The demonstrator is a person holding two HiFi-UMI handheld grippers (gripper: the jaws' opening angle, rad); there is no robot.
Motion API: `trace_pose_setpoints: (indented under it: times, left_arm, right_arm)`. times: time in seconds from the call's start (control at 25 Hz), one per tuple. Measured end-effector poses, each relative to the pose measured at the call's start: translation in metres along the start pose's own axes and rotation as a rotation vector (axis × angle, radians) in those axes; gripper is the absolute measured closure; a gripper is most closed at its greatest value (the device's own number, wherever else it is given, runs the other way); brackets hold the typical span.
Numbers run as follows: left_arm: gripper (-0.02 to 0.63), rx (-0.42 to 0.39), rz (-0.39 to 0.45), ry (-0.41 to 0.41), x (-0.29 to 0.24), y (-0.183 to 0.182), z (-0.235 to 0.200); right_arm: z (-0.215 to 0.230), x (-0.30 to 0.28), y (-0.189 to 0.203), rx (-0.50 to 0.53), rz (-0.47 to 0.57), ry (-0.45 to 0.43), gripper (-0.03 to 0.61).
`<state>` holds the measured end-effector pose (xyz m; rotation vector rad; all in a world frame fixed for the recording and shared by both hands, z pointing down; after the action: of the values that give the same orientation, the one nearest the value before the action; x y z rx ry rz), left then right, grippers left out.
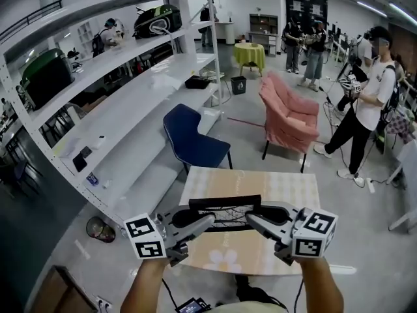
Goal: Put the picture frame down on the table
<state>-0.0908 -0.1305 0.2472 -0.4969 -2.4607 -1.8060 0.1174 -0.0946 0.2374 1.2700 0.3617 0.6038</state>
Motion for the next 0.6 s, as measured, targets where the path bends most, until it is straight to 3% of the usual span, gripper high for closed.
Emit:
trace_pose_setpoints:
  times: [0.36,0.6]
  left_arm:
    - [0.529,-0.002,-0.059,-0.142,-0.009,0.025,-0.107]
    - [0.524,0.075,-0.074,-0.224,0.002,0.053,-0.17]
  right_arm:
    - [0.097,-0.058,0.034,-0.062,-0.078,-0.03,0.495]
    - [0.149,-0.102,0.071,-0.126,-0.156,-0.03,0.495]
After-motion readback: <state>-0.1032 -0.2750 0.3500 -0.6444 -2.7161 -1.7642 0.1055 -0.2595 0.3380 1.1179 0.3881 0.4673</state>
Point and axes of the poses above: the fingertips, and each gripper's own axes: x backward along the fingers, z to its right, y out of its underside, the point moved 7 cm from there along x, backward along the fingers, and after that the axes turned 10 degrees about z, right-handed, at the moved point
